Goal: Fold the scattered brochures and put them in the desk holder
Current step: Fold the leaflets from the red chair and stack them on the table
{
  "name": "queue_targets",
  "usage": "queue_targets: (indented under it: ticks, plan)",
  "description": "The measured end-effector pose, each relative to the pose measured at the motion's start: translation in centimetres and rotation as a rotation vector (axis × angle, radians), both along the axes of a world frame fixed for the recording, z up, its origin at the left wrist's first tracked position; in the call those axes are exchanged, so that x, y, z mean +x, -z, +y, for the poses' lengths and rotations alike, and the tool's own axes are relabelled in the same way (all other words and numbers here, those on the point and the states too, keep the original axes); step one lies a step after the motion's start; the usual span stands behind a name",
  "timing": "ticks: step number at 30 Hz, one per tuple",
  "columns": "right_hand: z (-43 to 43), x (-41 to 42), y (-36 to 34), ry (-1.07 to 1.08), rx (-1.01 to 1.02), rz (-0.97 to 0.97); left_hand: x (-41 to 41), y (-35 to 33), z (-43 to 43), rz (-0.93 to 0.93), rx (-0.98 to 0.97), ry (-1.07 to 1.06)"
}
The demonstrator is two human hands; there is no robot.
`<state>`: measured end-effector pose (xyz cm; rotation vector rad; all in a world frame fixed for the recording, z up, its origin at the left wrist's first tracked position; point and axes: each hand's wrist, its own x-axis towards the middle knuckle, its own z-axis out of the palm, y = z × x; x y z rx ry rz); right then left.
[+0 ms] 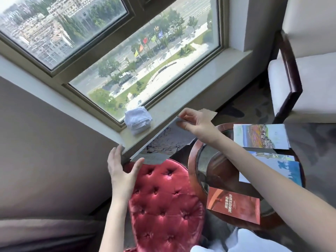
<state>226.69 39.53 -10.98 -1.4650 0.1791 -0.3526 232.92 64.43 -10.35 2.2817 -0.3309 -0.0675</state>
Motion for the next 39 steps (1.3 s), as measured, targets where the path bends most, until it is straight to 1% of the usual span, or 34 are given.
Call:
queue_targets:
  ticks: [2,4,5,8,10,12,14,16,18,20,21,24,27,30,31,33,36,39]
  plan:
    - [0.4,0.1,-0.5,-0.031,-0.079,0.01,-0.8,-0.3,-1.2,-0.011,0.078,0.15]
    - [0.8,0.1,-0.9,-0.05,-0.168,0.016,-1.2,-0.2,-2.4,-0.062,0.159,0.223]
    - [1.0,0.1,-1.1,-0.064,-0.193,0.009,-1.2,-0.2,-2.9,-0.057,0.153,0.243]
    - [1.6,-0.3,-1.6,-0.127,-0.219,-0.025,-1.1,-0.3,-3.9,0.081,0.033,0.275]
    - [1.5,-0.5,-1.5,-0.127,-0.253,-0.02,-1.0,-0.2,-3.9,0.154,-0.042,0.253]
    - [0.9,-1.1,-0.8,0.002,-0.256,0.004,-1.0,-0.4,-3.4,0.219,-0.113,0.184]
    - [0.4,-2.3,0.6,0.225,-0.204,0.041,-0.9,-0.2,-2.6,0.279,-0.191,0.119]
    - [0.4,-3.6,2.3,0.402,-0.223,0.078,-0.8,-0.1,-2.0,0.365,-0.293,0.092]
    - [0.8,-4.8,3.8,0.46,-0.25,0.118,-0.9,-0.3,-1.6,0.453,-0.378,0.114]
    - [1.2,-5.4,4.8,0.408,-0.193,0.172,-1.0,-0.3,-1.4,0.546,-0.471,0.154]
    - [1.5,-5.6,5.0,0.344,-0.119,0.204,-1.0,-0.3,-1.4,0.592,-0.515,0.179]
    - [2.4,-6.1,4.6,0.071,0.209,0.22,-1.2,0.0,-1.4,0.682,-0.582,0.256]
    - [3.6,-6.4,4.1,-0.187,0.401,0.18,-1.4,0.4,-1.8,0.674,-0.521,0.297]
    - [4.7,-6.8,4.0,-0.304,0.514,0.221,-1.9,1.1,-2.4,0.55,-0.381,0.3]
    - [5.0,-6.9,3.9,-0.334,0.523,0.19,-2.1,1.3,-2.5,0.514,-0.37,0.293]
    - [5.4,-7.0,3.5,-0.352,0.462,0.126,-2.3,1.7,-2.6,0.477,-0.394,0.301]
    - [5.6,-7.1,3.2,-0.3,0.383,0.081,-2.8,2.0,-2.4,0.472,-0.452,0.285]
    - [5.2,-7.2,3.4,-0.212,0.3,0.102,-3.0,2.3,-2.3,0.494,-0.468,0.311]
